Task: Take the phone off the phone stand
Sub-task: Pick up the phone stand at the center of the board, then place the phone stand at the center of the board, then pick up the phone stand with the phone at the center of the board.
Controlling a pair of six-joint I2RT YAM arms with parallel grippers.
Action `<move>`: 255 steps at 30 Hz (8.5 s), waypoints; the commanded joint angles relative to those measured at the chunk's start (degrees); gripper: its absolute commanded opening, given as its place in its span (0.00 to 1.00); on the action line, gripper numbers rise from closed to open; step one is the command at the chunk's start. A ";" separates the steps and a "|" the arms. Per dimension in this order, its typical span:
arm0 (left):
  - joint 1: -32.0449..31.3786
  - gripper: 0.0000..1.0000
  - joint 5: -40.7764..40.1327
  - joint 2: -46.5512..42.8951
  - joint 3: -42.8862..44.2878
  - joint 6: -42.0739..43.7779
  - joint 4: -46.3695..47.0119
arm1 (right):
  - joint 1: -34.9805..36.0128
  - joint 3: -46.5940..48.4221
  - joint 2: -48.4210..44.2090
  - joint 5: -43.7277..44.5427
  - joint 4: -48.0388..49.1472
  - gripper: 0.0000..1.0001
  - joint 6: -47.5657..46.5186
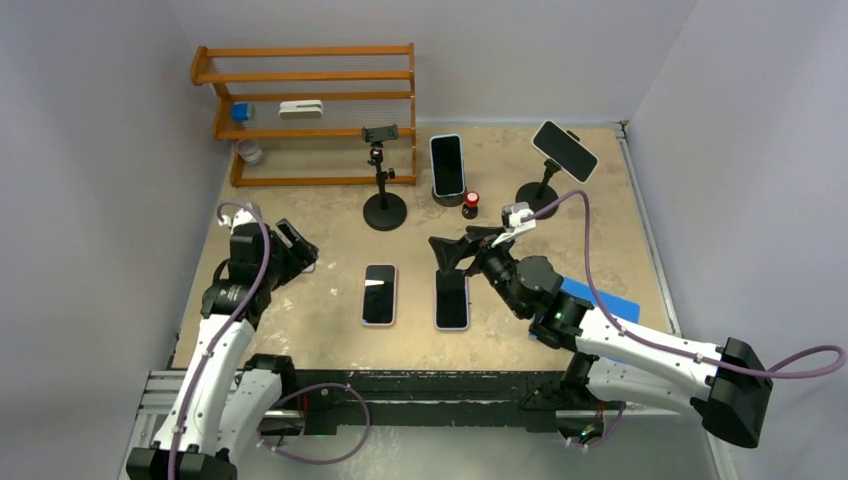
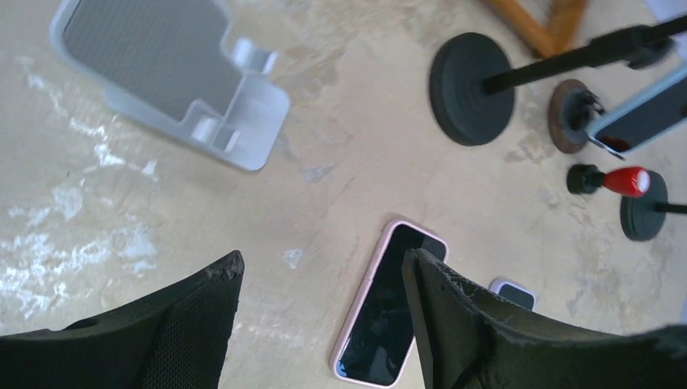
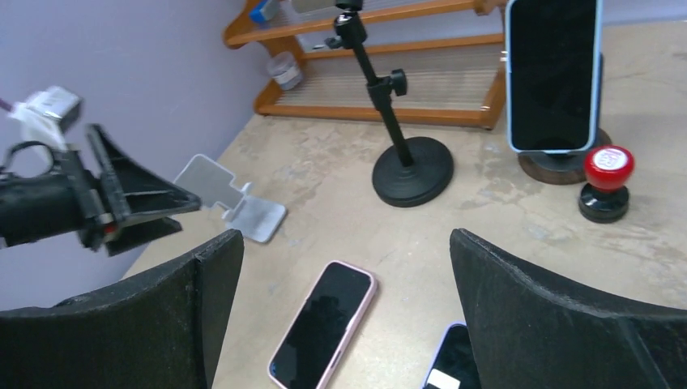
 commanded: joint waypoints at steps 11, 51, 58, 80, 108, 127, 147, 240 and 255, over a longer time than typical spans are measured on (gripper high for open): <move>12.86 0.70 -1.03 5.34 -5.57 -10.24 4.23 | 0.15 -1.42 -5.72 -10.31 6.24 0.97 -1.14; 17.98 0.43 -0.88 15.11 -12.26 -15.87 29.38 | 0.27 -2.41 -8.10 -10.27 5.57 0.96 -1.93; 18.51 0.33 0.38 15.08 -12.70 -15.12 30.60 | 0.27 -2.48 -8.56 -9.71 5.34 0.96 -2.27; 18.34 0.00 14.89 15.21 -9.46 -4.80 48.10 | 0.27 -1.95 -8.78 -9.99 5.20 0.95 -2.88; 10.43 0.00 47.95 50.42 10.50 25.34 65.81 | 0.27 -1.39 -8.19 -10.76 3.93 0.95 -2.80; 10.60 0.00 41.05 54.26 10.11 24.30 60.67 | 0.27 -0.97 -6.79 -10.13 3.72 0.95 -2.97; 11.39 0.24 32.12 51.49 8.22 22.43 56.42 | 0.27 -0.47 -7.92 -9.54 2.31 0.95 -2.98; -48.07 1.00 5.66 23.47 19.16 27.10 25.11 | -18.35 16.51 -6.71 9.53 -21.58 0.99 7.35; -56.55 0.99 -8.05 21.56 19.03 29.73 23.35 | -53.61 2.45 -8.96 -25.84 -2.54 0.98 38.33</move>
